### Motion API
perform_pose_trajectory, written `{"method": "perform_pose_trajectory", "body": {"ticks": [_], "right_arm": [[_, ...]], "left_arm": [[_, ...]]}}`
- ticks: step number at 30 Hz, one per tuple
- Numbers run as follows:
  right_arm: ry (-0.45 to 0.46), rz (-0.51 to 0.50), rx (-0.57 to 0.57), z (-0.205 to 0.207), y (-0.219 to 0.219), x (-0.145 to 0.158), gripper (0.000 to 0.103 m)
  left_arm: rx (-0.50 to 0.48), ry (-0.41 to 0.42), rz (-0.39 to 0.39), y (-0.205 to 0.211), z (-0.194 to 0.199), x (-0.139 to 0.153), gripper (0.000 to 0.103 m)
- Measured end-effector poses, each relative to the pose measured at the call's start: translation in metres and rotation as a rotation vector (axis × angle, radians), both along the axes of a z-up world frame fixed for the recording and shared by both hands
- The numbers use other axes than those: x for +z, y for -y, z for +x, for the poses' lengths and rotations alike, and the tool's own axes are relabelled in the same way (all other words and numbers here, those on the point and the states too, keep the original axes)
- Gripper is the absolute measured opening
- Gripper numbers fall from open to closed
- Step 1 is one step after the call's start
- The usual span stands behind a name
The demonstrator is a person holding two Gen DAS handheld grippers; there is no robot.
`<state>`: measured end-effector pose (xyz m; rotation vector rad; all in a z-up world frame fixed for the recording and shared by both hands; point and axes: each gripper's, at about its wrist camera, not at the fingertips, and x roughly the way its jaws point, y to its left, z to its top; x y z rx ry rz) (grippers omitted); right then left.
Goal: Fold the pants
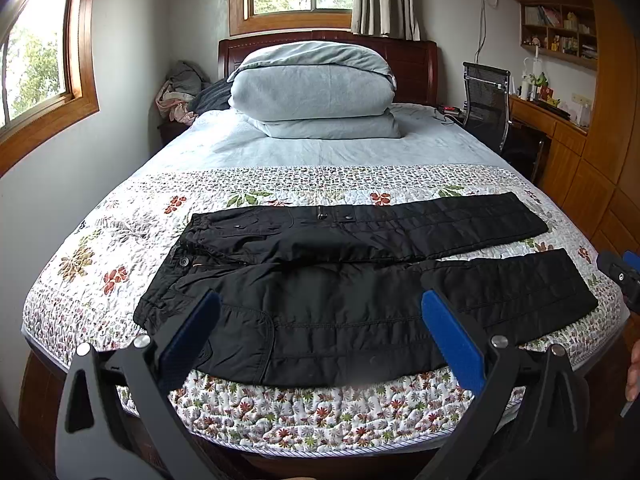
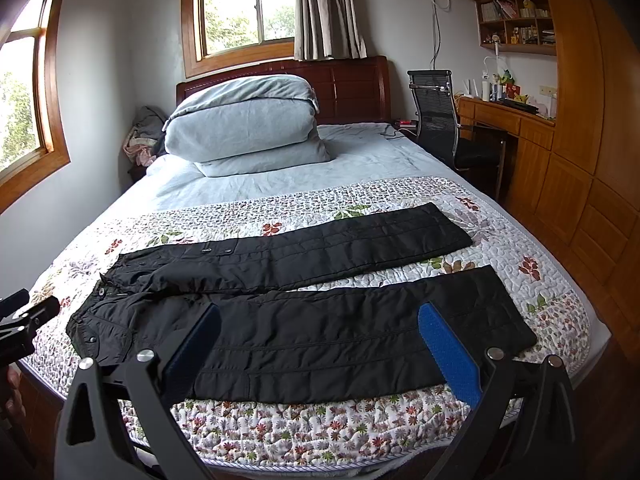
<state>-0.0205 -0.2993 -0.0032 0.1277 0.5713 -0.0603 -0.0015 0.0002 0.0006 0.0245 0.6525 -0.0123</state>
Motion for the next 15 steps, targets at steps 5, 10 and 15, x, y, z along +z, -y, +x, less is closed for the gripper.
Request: {"method": "perform_pose_trajectory", "body": {"ticks": [5, 10, 15], "right_arm": [[-0.001, 0.0, 0.003, -0.0004, -0.0004, 0.0, 0.1], [0.0, 0.001, 0.002, -0.0007, 0.0, 0.0, 0.1], [-0.001, 0.001, 0.002, -0.0007, -0.0003, -0.0002, 0.1]], "left_arm": [[-0.001, 0.0, 0.001, 0.0, 0.0001, 0.0, 0.101], [-0.001, -0.003, 0.003, 0.001, -0.0003, 0.0009, 0.101], [-0.001, -0.003, 0.003, 0.0012, 0.0001, 0.001, 0.101]]}}
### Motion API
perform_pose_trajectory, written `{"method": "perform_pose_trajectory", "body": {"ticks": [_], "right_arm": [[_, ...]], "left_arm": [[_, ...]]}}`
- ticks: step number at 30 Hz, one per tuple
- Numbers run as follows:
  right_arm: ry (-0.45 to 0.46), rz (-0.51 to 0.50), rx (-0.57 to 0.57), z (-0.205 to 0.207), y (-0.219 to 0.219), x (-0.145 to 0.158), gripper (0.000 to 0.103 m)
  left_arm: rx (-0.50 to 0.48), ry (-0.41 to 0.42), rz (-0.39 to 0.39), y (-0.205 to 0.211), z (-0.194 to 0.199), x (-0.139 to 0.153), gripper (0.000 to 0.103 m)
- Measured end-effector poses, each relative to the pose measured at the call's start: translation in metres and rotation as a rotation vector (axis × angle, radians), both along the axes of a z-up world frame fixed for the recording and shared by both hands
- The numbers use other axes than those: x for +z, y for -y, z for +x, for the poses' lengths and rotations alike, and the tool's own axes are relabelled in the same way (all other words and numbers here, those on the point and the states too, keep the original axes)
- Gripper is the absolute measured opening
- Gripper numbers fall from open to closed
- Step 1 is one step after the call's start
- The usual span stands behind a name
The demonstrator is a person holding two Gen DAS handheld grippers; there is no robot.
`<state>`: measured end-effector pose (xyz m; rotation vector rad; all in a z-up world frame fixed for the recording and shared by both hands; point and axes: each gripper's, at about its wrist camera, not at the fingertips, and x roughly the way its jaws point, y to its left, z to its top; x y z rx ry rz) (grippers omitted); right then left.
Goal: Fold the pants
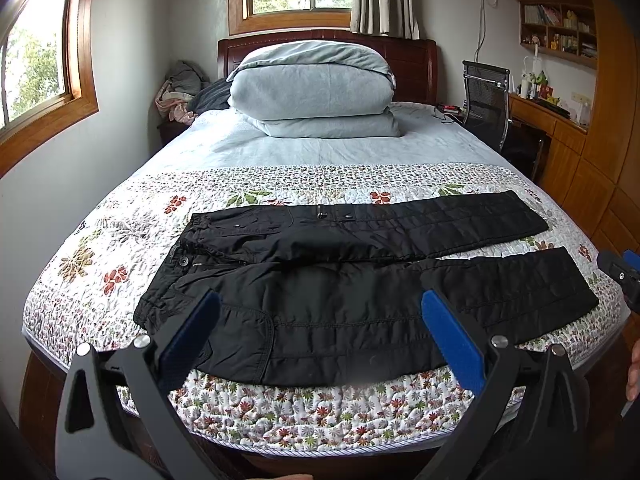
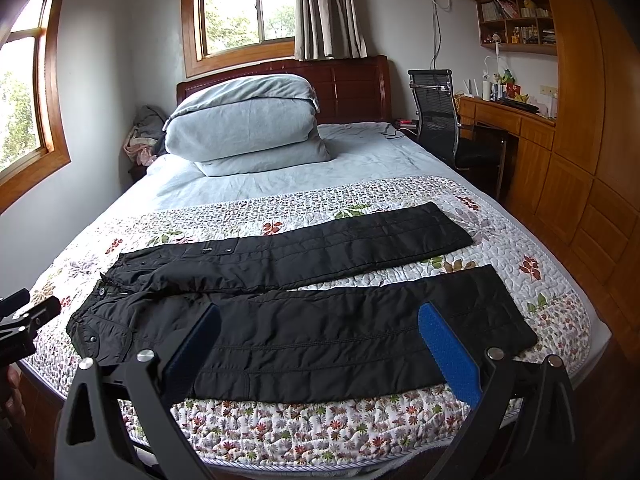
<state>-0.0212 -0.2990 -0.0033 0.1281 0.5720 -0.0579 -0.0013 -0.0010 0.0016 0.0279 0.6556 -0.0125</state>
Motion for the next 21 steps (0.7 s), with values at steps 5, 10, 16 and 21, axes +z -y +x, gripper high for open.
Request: {"method": "perform_pose_trajectory", "body": {"ticks": [5, 10, 16, 21], "right_arm": [[0.001, -0.002, 0.0, -0.0002, 0.0002, -0.0001, 0.1], [0.0, 0.001, 0.001, 0.0007, 0.0009, -0.0011, 0.1], [-0.002, 0.002, 0.0, 0.0003, 0.0014, -0.0018, 0.1], [-0.008, 0.005, 0.002, 0.0022, 0.003, -0.0043, 0.1]], "left_arm": [[-0.001, -0.001, 0.0, 0.0001, 0.0001, 0.0, 0.101], [-0.001, -0.002, 0.001, 0.0005, 0.0001, 0.0, 0.101], [0.0, -0.004, 0.0, -0.0011, 0.0026, -0.0016, 0.101], [-0.009, -0.013, -0.005, -0.0008, 0.0069, -0.0032, 0.101]]}}
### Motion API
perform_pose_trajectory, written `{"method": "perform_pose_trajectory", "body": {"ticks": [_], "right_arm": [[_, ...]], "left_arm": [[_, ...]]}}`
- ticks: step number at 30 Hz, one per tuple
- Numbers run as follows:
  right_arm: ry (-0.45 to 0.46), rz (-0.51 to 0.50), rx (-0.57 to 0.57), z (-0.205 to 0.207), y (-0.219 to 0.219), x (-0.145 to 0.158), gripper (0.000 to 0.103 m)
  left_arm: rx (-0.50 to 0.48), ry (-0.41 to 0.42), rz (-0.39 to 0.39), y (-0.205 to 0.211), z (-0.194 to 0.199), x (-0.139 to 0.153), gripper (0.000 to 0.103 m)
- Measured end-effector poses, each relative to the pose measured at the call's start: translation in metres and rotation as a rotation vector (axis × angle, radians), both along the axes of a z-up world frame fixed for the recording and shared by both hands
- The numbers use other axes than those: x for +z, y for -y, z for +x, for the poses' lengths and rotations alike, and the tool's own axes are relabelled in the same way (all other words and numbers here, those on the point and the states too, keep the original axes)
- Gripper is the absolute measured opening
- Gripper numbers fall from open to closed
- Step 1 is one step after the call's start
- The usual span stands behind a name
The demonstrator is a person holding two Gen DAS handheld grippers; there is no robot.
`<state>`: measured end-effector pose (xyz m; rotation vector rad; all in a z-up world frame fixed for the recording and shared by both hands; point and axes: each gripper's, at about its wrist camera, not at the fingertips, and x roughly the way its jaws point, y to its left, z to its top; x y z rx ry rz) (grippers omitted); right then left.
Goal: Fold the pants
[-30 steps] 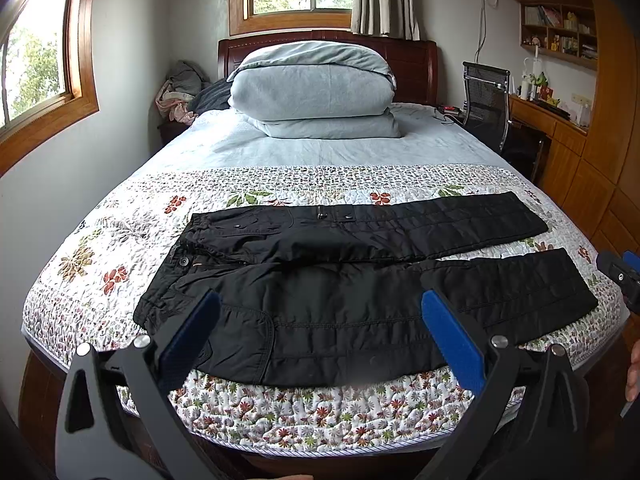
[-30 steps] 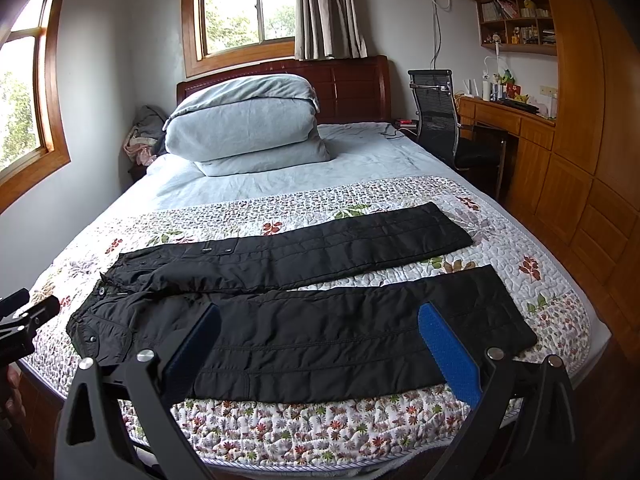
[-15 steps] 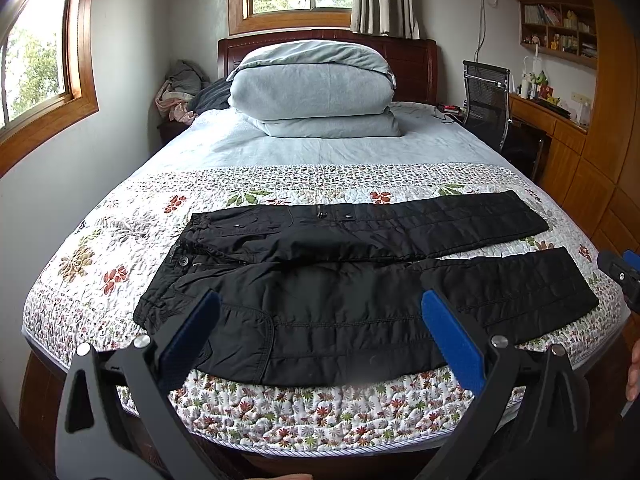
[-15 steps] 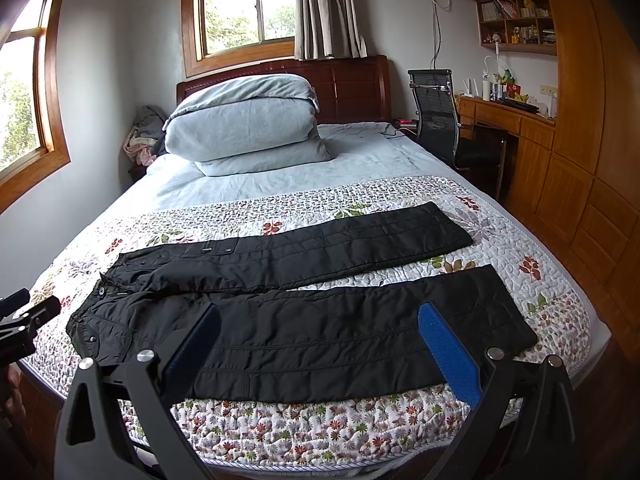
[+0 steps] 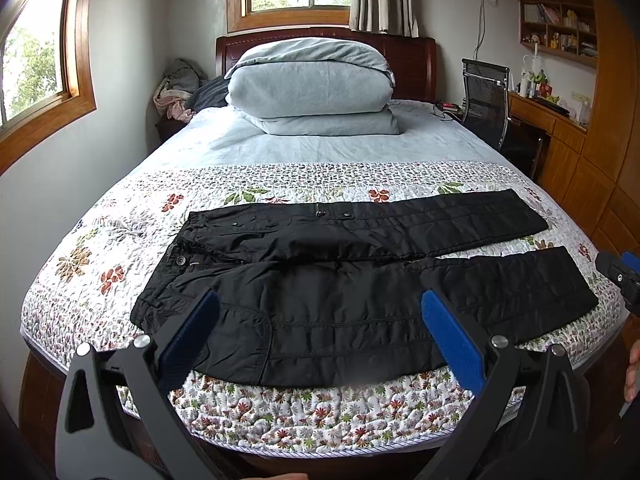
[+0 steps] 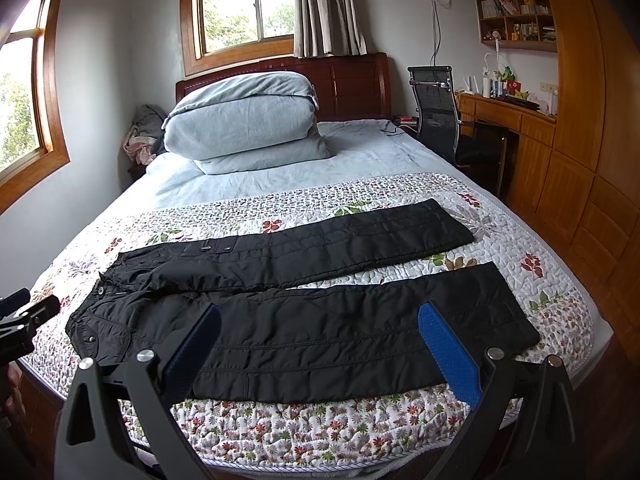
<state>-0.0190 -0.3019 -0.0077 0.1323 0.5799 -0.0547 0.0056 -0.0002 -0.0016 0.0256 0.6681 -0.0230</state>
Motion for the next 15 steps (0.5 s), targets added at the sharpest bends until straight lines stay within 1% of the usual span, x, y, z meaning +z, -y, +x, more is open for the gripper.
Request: {"method": "perform_pose_trajectory", "body": {"ticks": [3, 5, 7, 8, 9, 11, 12, 13, 14, 15], "right_arm": [[-0.007, 0.001, 0.001, 0.004, 0.0, -0.003, 0.1], [-0.008, -0.004, 0.008, 0.009, 0.0, -0.004, 0.1], [-0.008, -0.008, 0.024, 0.017, 0.003, -0.001, 0.1], [-0.006, -0.006, 0.033, 0.025, 0.01, 0.002, 0.1], [-0.004, -0.004, 0.037, 0.032, 0.018, 0.007, 0.1], [-0.007, -0.011, 0.055, 0.051, 0.036, 0.016, 0.1], [-0.01, -0.018, 0.058, 0.065, 0.048, 0.022, 0.1], [-0.018, -0.023, 0.063, 0.086, 0.065, 0.03, 0.1], [-0.031, -0.023, 0.065, 0.102, 0.076, 0.033, 0.1], [-0.064, -0.022, 0.064, 0.128, 0.095, 0.036, 0.1]], "left_arm": [[-0.009, -0.008, -0.002, 0.001, 0.004, -0.002, 0.101], [-0.025, -0.019, -0.03, 0.0, 0.008, -0.003, 0.101], [-0.049, -0.05, -0.113, -0.009, 0.018, -0.006, 0.101], [-0.056, -0.067, -0.141, -0.014, 0.024, -0.008, 0.101], [-0.059, -0.082, -0.153, -0.018, 0.03, -0.01, 0.101], [-0.048, -0.115, -0.153, -0.035, 0.052, -0.014, 0.101], [-0.038, -0.143, -0.147, -0.047, 0.07, -0.017, 0.101], [-0.034, -0.17, -0.152, -0.057, 0.084, -0.019, 0.101], [-0.022, -0.213, -0.167, -0.072, 0.106, -0.024, 0.101], [-0.015, -0.24, -0.181, -0.084, 0.121, -0.027, 0.101]]}}
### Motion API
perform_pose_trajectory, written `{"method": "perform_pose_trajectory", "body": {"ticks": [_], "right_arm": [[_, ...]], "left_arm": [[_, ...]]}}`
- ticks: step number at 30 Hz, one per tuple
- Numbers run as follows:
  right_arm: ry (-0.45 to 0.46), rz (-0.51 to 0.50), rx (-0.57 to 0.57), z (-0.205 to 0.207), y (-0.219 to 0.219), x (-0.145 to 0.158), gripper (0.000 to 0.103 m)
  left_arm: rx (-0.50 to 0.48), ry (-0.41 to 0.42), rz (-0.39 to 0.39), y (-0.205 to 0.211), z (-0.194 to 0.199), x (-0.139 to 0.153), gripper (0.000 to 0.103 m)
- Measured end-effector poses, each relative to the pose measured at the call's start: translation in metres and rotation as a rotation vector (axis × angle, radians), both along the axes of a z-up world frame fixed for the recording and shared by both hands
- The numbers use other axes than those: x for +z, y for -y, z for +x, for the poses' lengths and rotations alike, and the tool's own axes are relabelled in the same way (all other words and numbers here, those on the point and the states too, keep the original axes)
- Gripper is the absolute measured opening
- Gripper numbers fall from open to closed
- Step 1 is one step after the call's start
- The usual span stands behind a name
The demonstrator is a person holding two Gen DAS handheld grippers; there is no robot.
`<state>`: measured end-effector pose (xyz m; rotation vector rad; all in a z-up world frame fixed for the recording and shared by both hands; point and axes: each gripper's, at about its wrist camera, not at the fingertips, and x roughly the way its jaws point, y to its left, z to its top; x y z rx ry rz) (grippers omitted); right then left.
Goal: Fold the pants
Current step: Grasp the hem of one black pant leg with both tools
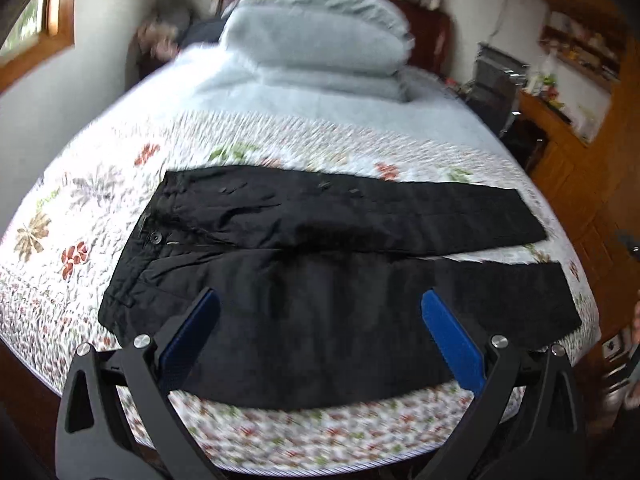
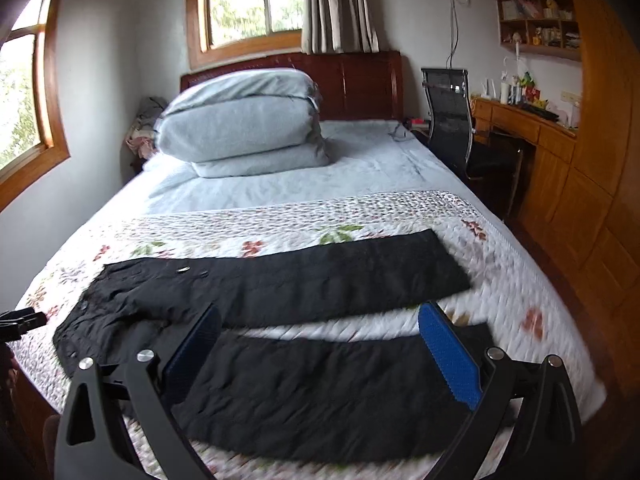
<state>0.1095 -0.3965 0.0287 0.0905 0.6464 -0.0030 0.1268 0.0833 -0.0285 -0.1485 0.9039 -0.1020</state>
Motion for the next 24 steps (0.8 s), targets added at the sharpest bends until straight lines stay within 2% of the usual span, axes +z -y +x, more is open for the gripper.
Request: {"method": "perform_pose_trajectory", "body": {"ticks": [2, 4, 7, 10, 12, 14, 16, 19, 22, 24], "right_arm": [[-0.095, 0.007, -0.009, 0.054, 0.034, -0.002, 0.1], [-0.239, 0.037, -0.022, 0.123, 0.073, -0.017, 0.1], [-0.41, 0.095, -0.014, 0.2, 0.114, -0.052, 0.1], [-0.548, 0.119, -0.038, 0.272, 0.15, -0.099, 0.1], [-0.616, 0.168, -0.059, 0.307, 0.173, -0.132, 0.1], [-0.653, 0.196, -0.071, 0.339, 0.19, -0.16, 0.1], [-0.672, 0.186, -0.063, 0.357, 0.196, -0.174, 0.1], [-0.687, 0.116, -0.045, 0.38, 0.2, -0.191, 0.1], [-0.699, 0.028, -0.056, 0.398, 0.203, -0.203, 0.1], [-0.713, 0.02, -0.052, 0.407, 0.204, -0.212, 0.1]], "left_arm": [[0.03, -0.09, -0.056, -0.036, 0.046, -0.011, 0.101], [0.065, -0.178, -0.142, -0.074, 0.092, -0.026, 0.101], [0.16, -0.33, -0.29, -0.136, 0.157, -0.061, 0.1], [0.303, -0.498, -0.389, -0.187, 0.209, -0.102, 0.1], [0.376, -0.563, -0.429, -0.212, 0.232, -0.125, 0.1], [0.422, -0.595, -0.428, -0.232, 0.252, -0.144, 0.1], [0.429, -0.619, -0.375, -0.243, 0.27, -0.158, 0.1], [0.409, -0.662, -0.288, -0.252, 0.291, -0.173, 0.1], [0.382, -0.695, -0.252, -0.253, 0.307, -0.186, 0.1], [0.353, -0.71, -0.231, -0.247, 0.318, -0.193, 0.1]]}}
